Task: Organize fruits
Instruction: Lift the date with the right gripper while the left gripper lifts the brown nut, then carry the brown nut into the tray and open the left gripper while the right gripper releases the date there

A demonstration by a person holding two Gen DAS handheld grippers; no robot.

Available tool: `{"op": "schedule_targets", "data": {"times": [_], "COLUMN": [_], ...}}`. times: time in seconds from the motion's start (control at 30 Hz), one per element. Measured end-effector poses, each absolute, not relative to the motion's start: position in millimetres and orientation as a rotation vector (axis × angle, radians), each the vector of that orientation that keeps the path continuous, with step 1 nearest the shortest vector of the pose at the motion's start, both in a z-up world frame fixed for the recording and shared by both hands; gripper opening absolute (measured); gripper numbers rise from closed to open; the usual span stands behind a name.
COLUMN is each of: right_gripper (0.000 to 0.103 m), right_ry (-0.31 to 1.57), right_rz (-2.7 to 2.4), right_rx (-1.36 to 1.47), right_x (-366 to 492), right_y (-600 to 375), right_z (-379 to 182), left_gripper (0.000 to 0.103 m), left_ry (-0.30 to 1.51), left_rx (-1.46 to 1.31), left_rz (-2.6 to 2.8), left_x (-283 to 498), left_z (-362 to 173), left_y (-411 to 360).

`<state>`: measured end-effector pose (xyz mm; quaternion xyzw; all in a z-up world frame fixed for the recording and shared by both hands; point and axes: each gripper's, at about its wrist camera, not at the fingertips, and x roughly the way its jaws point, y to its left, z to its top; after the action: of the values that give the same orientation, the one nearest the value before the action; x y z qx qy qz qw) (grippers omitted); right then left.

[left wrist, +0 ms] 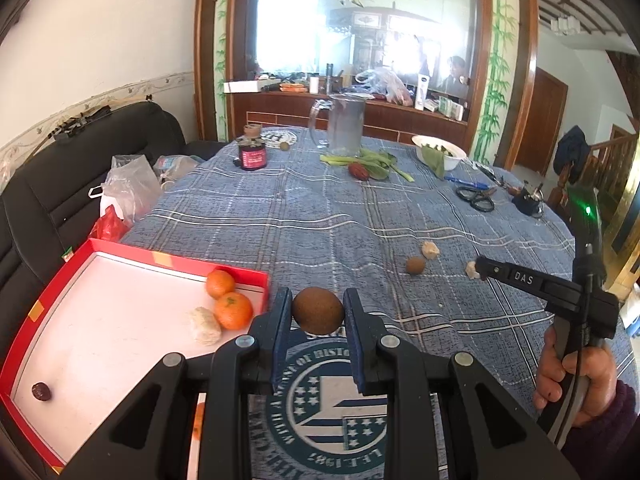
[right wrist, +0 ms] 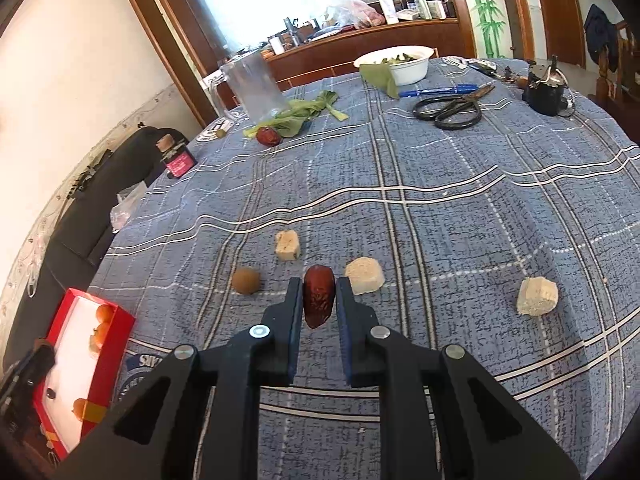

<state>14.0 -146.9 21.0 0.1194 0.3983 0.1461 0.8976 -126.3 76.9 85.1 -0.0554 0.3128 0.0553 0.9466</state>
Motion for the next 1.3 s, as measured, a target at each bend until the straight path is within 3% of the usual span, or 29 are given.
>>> {"op": "schedule_targets", "data": {"times": [0.37,0.8,1.3], "right_gripper": [0.018,0.019,0.019], "right_ry": [0.801,0.76,0.919], "right_rz": [0.265,0.677,0.83], "right_rx": [0.232,0.138,0.009], "right_x": [7.7,-50.3,-87.5], "right_y": [-131.5,39.9,136.5], "right_z": [31.2,85.5,47.3], "left_gripper": [0.025,0.025,0.025], "left_ry": [0.594,0.592,0.66], "left_rx": [-0.164,-0.22,-0.223], "left_rz": [0.176,0.32,0.438], "left_x": [-151.9,-177.4,-192.1], "left_z": [95.2,85.1,59.7], "left_y": [129.4,195.5,238.1]}}
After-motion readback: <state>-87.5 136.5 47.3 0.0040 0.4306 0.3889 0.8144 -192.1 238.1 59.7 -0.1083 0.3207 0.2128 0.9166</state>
